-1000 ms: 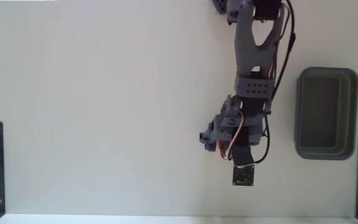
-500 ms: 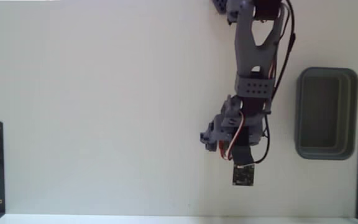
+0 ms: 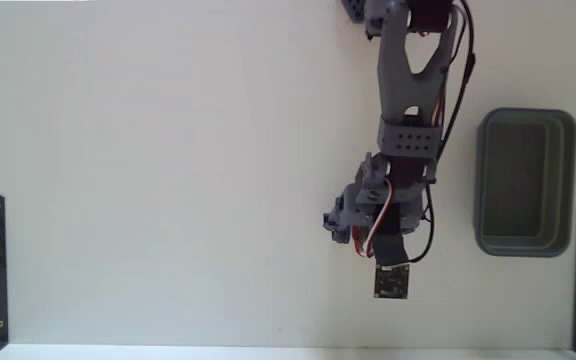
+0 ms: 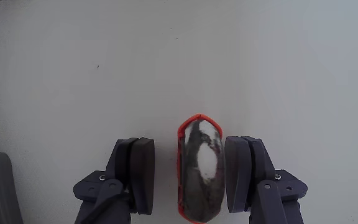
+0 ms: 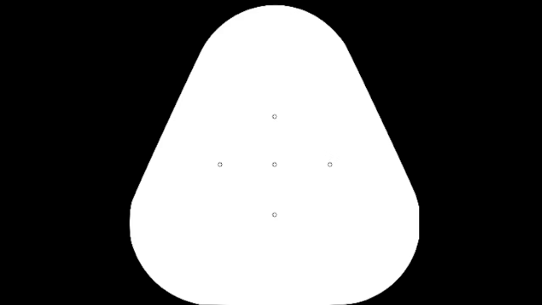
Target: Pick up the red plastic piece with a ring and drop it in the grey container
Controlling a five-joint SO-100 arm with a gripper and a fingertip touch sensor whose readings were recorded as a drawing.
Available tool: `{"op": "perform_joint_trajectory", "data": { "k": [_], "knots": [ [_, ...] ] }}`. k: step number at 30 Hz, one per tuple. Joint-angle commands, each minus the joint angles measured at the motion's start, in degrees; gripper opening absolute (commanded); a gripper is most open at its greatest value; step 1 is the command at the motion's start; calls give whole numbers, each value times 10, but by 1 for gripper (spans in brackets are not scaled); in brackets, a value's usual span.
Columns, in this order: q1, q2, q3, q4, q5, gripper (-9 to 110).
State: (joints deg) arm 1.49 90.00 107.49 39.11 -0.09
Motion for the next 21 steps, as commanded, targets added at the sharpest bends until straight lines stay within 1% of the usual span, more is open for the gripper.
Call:
{"op": "perform_joint_trajectory", "data": {
  "k": [1,21],
  "knots": [
    [6,15,-5,-2,1,66],
    [6,15,-5,-2,1,61]
  ]
}}
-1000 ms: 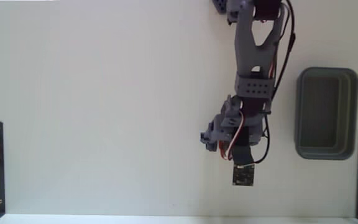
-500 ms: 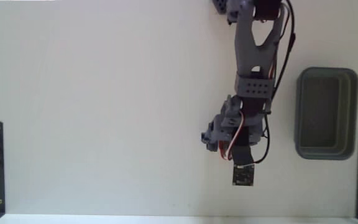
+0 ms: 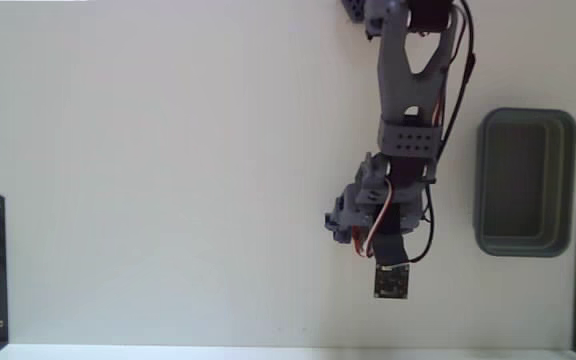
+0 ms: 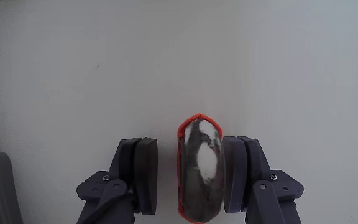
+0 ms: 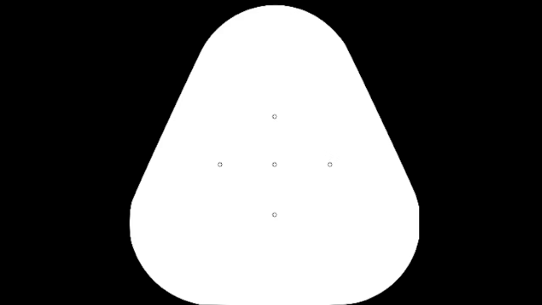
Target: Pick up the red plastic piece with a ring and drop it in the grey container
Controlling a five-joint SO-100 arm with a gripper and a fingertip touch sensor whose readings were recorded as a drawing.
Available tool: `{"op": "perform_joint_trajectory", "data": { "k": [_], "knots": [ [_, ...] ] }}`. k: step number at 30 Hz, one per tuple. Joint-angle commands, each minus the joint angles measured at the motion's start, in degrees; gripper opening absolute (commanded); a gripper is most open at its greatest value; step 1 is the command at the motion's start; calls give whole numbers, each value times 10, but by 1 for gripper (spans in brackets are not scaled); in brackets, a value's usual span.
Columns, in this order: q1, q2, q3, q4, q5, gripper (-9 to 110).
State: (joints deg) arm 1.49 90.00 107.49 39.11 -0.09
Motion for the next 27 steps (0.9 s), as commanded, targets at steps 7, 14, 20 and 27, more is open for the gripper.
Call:
{"op": "perform_joint_trajectory", "data": {
  "k": [7,14,20,27],
  "knots": [
    [6,15,-5,-2,1,59],
    [6,15,-5,-2,1,57],
    [6,15,-5,-2,1,55],
    [6,15,-5,-2,1,53]
  ]
}}
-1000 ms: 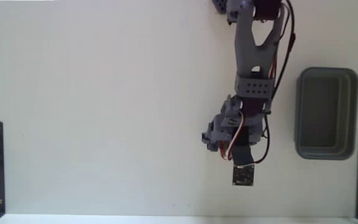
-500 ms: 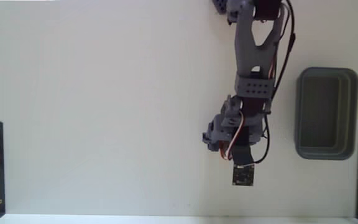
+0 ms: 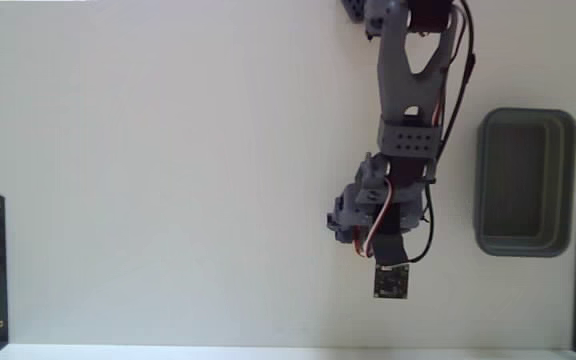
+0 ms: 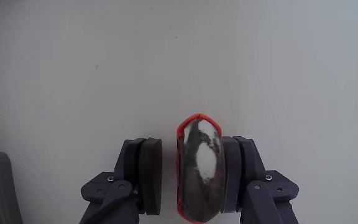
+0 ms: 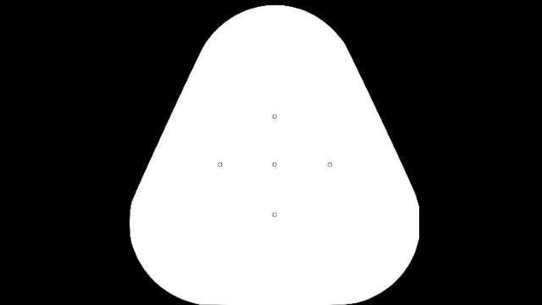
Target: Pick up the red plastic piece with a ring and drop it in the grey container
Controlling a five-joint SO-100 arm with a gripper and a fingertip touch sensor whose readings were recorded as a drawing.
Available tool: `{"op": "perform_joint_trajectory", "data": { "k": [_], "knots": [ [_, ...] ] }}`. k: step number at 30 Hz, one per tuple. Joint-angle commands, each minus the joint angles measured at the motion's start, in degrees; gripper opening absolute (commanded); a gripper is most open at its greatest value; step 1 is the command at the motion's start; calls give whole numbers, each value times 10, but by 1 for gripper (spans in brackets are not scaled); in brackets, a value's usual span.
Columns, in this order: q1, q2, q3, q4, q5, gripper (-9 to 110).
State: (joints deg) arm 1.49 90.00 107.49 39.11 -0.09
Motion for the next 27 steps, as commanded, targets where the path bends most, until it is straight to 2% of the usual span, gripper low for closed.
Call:
{"op": "perform_joint_trajectory", "data": {
  "k": [1,27],
  "knots": [
    [6,15,-5,-2,1,53],
    [6,15,-5,-2,1,45]
  ]
}}
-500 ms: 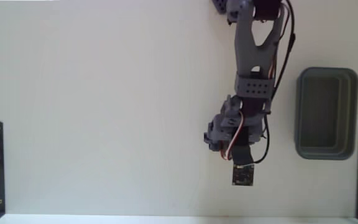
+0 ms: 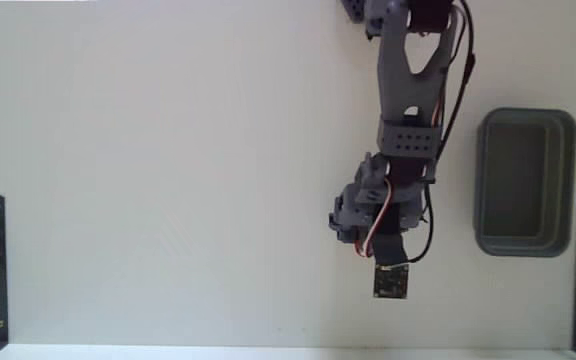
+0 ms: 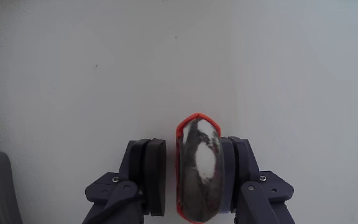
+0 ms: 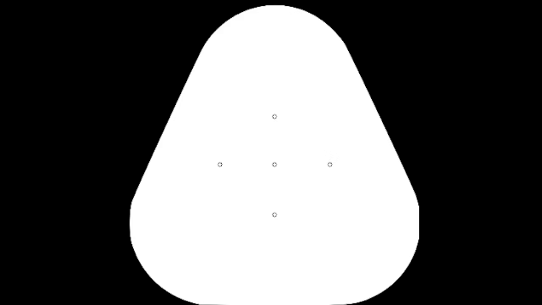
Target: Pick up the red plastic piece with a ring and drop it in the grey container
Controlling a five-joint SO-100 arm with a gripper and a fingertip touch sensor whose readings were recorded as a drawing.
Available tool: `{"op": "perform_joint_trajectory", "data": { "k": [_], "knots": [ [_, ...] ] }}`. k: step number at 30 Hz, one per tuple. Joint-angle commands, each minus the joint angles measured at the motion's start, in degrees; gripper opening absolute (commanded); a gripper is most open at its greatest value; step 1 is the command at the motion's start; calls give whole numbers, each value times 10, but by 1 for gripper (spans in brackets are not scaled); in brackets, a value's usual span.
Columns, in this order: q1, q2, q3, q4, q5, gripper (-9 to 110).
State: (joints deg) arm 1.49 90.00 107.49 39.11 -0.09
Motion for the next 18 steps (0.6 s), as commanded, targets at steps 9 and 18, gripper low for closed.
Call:
{"op": "perform_joint_trajectory", "data": {
  "k": [9,18],
  "knots": [
    [6,15,-5,-2,1,43],
    [6,15,-5,-2,1,40]
  ]
}}
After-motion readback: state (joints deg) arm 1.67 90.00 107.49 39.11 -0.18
